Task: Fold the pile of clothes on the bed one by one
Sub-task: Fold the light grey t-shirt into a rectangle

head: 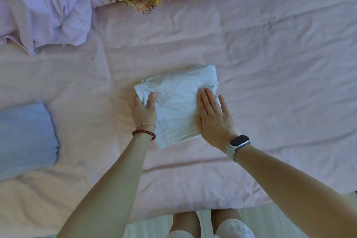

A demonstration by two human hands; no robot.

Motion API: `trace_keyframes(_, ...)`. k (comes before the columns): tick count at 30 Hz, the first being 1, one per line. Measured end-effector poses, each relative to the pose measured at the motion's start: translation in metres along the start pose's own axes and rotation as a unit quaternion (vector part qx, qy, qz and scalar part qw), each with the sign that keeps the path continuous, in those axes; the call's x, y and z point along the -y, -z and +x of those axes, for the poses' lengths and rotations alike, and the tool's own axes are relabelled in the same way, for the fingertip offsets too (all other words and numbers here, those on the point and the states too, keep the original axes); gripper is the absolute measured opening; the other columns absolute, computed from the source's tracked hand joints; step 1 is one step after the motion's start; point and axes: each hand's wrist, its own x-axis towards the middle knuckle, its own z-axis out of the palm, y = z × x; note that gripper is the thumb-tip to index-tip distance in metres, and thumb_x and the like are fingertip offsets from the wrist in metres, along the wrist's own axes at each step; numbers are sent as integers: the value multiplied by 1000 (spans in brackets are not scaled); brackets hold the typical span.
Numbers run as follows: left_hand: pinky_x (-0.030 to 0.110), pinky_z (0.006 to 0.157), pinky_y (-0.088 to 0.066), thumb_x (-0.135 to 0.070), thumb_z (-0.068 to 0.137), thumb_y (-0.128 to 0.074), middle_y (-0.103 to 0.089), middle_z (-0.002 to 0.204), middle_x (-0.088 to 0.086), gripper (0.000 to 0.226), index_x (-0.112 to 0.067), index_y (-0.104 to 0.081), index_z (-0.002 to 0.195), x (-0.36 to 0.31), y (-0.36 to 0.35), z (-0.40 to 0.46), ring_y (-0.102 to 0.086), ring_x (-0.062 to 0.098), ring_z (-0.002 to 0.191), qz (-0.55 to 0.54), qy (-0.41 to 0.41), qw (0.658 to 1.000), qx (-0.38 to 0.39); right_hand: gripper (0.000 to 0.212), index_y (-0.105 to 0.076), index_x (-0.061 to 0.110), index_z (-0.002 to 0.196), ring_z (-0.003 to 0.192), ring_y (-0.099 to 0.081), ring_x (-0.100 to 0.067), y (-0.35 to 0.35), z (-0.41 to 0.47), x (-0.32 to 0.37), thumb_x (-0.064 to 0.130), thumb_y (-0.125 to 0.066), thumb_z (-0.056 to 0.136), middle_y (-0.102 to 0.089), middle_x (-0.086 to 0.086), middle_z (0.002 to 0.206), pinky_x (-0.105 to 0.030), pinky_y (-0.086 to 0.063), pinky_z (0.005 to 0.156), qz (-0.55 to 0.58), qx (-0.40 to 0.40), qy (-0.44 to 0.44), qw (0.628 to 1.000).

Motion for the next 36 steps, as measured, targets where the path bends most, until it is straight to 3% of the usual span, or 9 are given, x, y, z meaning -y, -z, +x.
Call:
trace_keyframes(6, 24, 51, -29, -22, 97, -42, -37, 61, -4, 35, -17, -34, 64, -8, 0, 24, -34, 10, 53, 23, 4, 999, -31, 60, -43, -2, 135, 136, -32, -26, 4, 3, -3, 31, -27, 88, -41, -16, 144, -53, -32, 105, 5, 2, -15, 1000)
trace_keyframes(9, 36, 80, -38, -18, 93, -45, -58, 103, 8, 14, -13, -55, 101, -18, 2, 16, -54, 25, 91, 51, -45, 995, -76, 56, -46, -2, 133, 134, -37, -31, 20, 12, 0, 27, -33, 86, -40, -20, 143, -60, -28, 105, 40, -51, -25, 998)
trace_keyframes(11, 46, 98, -32, -20, 88, -47, -48, 134, 16, 43, -8, -47, 129, -12, 0, 5, -45, 33, 121, 191, -194, 953, -134, 55, -46, -1, 133, 134, -37, -33, 27, 27, 4, 25, -33, 86, -38, -21, 144, -59, -25, 106, 37, -78, -14, 996)
trace_keyframes(14, 53, 107, -18, -27, 89, -40, -40, 143, 17, 50, -16, -37, 138, 8, -11, -17, -30, 33, 133, 320, -401, 856, -61, 53, -47, 3, 134, 133, -40, -31, 19, 51, 7, 26, -33, 88, -41, -18, 143, -57, -29, 105, 27, -62, 15, 998)
trace_keyframes(18, 58, 109, -22, -38, 92, -34, -36, 147, 16, 49, -26, -32, 139, 42, -26, -7, -24, 38, 136, 418, -387, 822, 1, 52, -46, 7, 135, 133, -40, -29, -5, 60, -3, 30, -34, 90, -44, -13, 142, -51, -23, 108, 21, -32, 33, 999)
trace_keyframes(23, 52, 109, -12, -44, 91, -31, -24, 151, 21, 54, -24, -35, 141, 44, -27, 8, -17, 46, 138, 402, -357, 840, 71, 53, -48, 8, 134, 130, -44, -30, -7, 65, -5, 31, -33, 88, -48, -13, 139, -52, -33, 105, 23, -15, 35, 999)
trace_keyframes(27, 46, 111, -14, -40, 90, -36, -16, 151, 26, 59, -19, -29, 144, 40, -16, -2, -11, 40, 139, 286, -299, 910, 35, 53, -41, 10, 139, 136, -32, -32, -2, 52, -12, 26, -34, 89, -38, -16, 146, -51, -25, 109, 163, -69, -4, 984)
trace_keyframes(31, 43, 112, -23, -51, 81, -38, -31, 144, 20, 79, -7, -22, 145, 46, -10, -15, -28, 35, 132, 78, -73, 994, 25, 64, -15, 14, 149, 136, -29, -25, 4, 27, -21, 36, -42, 95, -28, -11, 148, -34, -26, 109, 438, -19, -214, 873)
trace_keyframes(36, 34, 104, -36, -41, 84, -42, -47, 130, 12, 66, -1, -32, 135, 37, -11, -13, -45, 23, 120, -39, -56, 993, 94, 67, -13, 35, 148, 106, -45, -13, 11, 28, -26, 54, -40, 89, -49, -1, 111, -28, -34, 94, 561, 71, -265, 781)
